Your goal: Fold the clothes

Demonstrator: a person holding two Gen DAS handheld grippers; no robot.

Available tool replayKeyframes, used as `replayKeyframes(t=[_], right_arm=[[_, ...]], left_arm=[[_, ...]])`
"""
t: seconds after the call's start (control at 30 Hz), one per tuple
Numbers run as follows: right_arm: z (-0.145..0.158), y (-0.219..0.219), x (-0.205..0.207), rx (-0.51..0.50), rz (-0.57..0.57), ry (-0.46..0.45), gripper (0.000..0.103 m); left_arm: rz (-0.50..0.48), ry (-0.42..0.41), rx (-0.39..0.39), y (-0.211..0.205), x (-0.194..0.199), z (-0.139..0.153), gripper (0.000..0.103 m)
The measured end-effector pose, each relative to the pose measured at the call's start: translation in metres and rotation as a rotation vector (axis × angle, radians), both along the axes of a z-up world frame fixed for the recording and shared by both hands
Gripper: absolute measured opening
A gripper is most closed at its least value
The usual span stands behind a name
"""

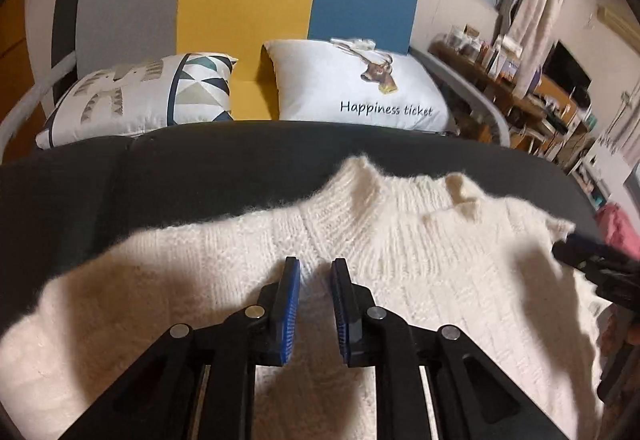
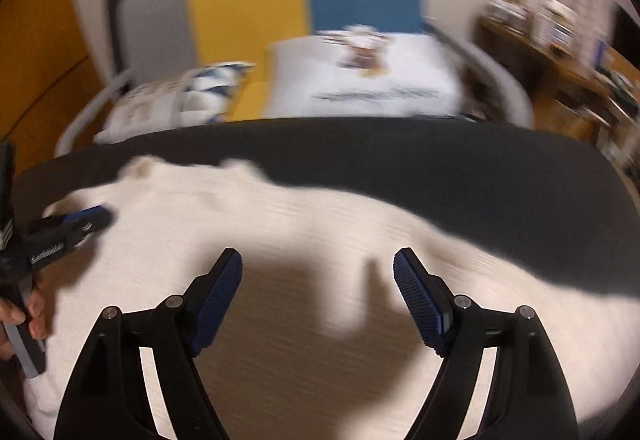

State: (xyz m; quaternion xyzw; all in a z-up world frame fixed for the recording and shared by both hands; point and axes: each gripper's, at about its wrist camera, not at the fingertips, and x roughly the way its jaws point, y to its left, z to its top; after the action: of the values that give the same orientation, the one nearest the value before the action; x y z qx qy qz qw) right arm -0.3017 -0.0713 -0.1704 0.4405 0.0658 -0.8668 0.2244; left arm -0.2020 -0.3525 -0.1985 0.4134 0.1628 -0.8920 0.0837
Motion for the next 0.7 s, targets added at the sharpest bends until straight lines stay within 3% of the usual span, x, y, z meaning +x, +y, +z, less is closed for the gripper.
replayKeyframes(t=[0.1, 0.17, 0.23, 0.4, 0.5, 0.57, 0.63, 0.7], right_arm=[[-0.024, 0.040, -0.020, 0.036, -0.086, -0.080, 0.081], [-0.025, 0.057, -0.023, 0.005, -0.070, -0.046, 0.081], [-0.020, 0.061, -0.026, -0.011, -0.045, -0.075, 0.081], [0.005, 0.102, -0.010, -0.030, -0.050, -0.036, 0.081], [0.011, 0.138, -0.003, 0.000, -0.128, -0.018, 0.081], [0.003, 0.168, -0.002, 0.055, -0.212, -0.021, 0.081], [-0.008, 0.191, -0.003, 0.112, -0.280, -0.037, 0.081], [-0.020, 0.207, -0.006, 0.114, -0.305, -0.023, 0.087]], left_arm=[[0.002, -0.003, 0.011, -0.003, -0.001, -0.001, 0.015], [0.011, -0.025, -0.028, 0.002, -0.005, 0.002, 0.015], [0.014, -0.024, -0.046, 0.012, -0.004, 0.010, 0.015], [-0.108, 0.048, -0.102, 0.066, 0.007, 0.027, 0.015], [-0.199, 0.063, -0.126, 0.104, 0.011, 0.029, 0.015], [-0.250, 0.041, -0.162, 0.129, 0.013, 0.022, 0.015], [-0.268, -0.036, -0.194, 0.141, 0.009, 0.004, 0.015], [-0.258, -0.042, -0.171, 0.138, 0.007, 0.000, 0.016]])
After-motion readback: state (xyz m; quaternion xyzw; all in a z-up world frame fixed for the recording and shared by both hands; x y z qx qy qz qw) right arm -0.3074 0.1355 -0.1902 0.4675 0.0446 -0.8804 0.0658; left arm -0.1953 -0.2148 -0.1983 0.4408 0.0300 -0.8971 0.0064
